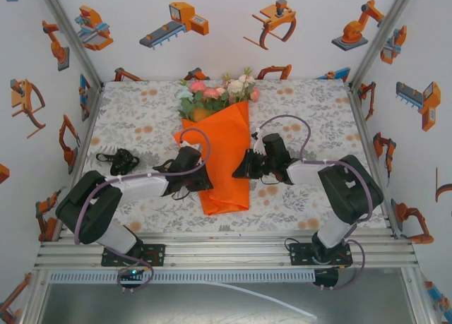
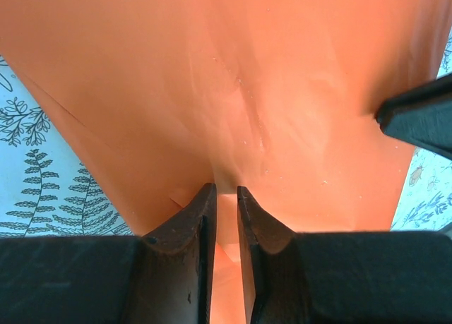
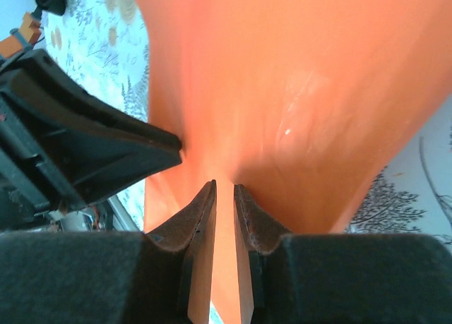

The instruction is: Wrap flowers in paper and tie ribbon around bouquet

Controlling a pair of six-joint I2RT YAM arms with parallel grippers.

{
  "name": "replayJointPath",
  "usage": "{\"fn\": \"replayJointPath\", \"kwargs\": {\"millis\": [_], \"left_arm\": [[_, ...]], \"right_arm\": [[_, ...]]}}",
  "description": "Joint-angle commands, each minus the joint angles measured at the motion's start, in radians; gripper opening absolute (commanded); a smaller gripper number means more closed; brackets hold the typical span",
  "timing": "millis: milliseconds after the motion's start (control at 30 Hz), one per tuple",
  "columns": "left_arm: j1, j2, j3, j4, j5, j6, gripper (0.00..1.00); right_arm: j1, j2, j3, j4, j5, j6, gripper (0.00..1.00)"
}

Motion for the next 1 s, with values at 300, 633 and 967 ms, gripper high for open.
{"fn": "replayJointPath", "kwargs": {"millis": [300,633,967], "left_arm": [[0.099,-0.153,0.109,-0.045,-0.057,0.044,0.41],[0.173,-0.158,0.255,-0.079,-0.102,0.082,0.42],[0.576,-0.168,0.507,-0.609,-0.367,0.181,0.43]], "right_arm": [[0.007,-0.127,0.124,-0.119,0.099,-0.041,0.3],[0.005,-0.201,0.176,-0.196,0.142,-0.1,0.34],[-0.008,-0.367,0.149,-0.369,0.431,-0.185,0.51]]}}
